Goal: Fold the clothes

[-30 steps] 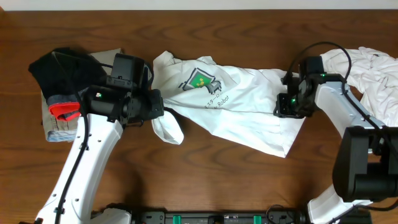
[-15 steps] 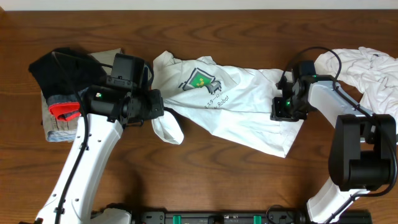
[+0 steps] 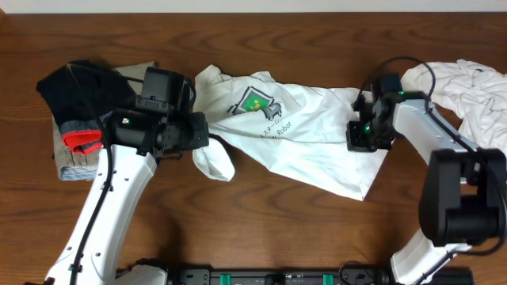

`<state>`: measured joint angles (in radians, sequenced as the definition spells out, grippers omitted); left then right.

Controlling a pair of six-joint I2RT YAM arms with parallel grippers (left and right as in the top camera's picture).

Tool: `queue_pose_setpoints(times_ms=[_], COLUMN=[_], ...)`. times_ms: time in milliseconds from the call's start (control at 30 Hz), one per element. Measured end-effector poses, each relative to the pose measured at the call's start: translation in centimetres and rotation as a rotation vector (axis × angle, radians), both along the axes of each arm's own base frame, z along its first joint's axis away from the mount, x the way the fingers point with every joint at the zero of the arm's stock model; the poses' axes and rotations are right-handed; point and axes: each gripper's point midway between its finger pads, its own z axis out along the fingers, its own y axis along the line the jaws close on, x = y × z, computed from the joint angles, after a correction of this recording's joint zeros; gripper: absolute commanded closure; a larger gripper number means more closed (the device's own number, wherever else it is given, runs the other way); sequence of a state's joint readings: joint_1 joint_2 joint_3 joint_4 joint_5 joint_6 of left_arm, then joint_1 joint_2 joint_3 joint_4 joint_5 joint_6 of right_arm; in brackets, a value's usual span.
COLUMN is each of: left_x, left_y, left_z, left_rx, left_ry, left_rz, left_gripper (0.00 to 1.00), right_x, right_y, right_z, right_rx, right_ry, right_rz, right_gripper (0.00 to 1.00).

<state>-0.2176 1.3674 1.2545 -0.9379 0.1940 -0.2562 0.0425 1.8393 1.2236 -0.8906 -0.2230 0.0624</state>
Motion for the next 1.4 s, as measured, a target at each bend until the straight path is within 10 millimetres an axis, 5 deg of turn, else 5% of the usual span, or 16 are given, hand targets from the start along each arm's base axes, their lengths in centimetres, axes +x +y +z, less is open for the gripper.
queue_pose_setpoints(times_ms=[67,233,333,467,667,1000,1267,1400], left_x=[0.5,2.0,3.2,3.7,3.2,1.9,-2.2,-2.0], left_y=[0.3,1.9,2.6,3.2,3.5,3.5,3.5,3.3], left_z=[0.2,2.2,5.7,11.2,17.5,19.7,25.9,27.0], left_rx=[0.022,0.118,0.155,0.18,0.19,0.228,0.174,0.165], left_ry=[-0.025,-0.124,-0.233,-0.387,-0.558,-0.633,-0.838,-0.874], left_rz=[0.0,0.016,0.028,0.024,0.008,-0.064,-0.084,-0.087], left_gripper=[0.94,0.94,0.94,0.94,0.94,0.94,0.94,0.94], right_x=[1.7,5.5,5.1,3.9,2.8,1.1,-0.7,-0.4], right_y=[-0.3,-1.9,-3.0,-4.5,-5.2,-6.2,-7.4,-8.6], right_z=[3.6,17.4,24.4,30.1,33.2,37.7,41.5,41.4], right_rx=[-0.016,-0.071,-0.09,-0.121,-0.149,-0.195,-0.252,-0.277], right_ry=[-0.093,-0.469,-0.64,-0.78,-0.856,-0.952,-1.024,-1.015], right_rz=[-0.003,-0.041,-0.077,-0.119,-0.141,-0.177,-0.226,-0.258], right_gripper=[0.99,0.99,0.99,0.99,0.99,0.99,0.99,0.99])
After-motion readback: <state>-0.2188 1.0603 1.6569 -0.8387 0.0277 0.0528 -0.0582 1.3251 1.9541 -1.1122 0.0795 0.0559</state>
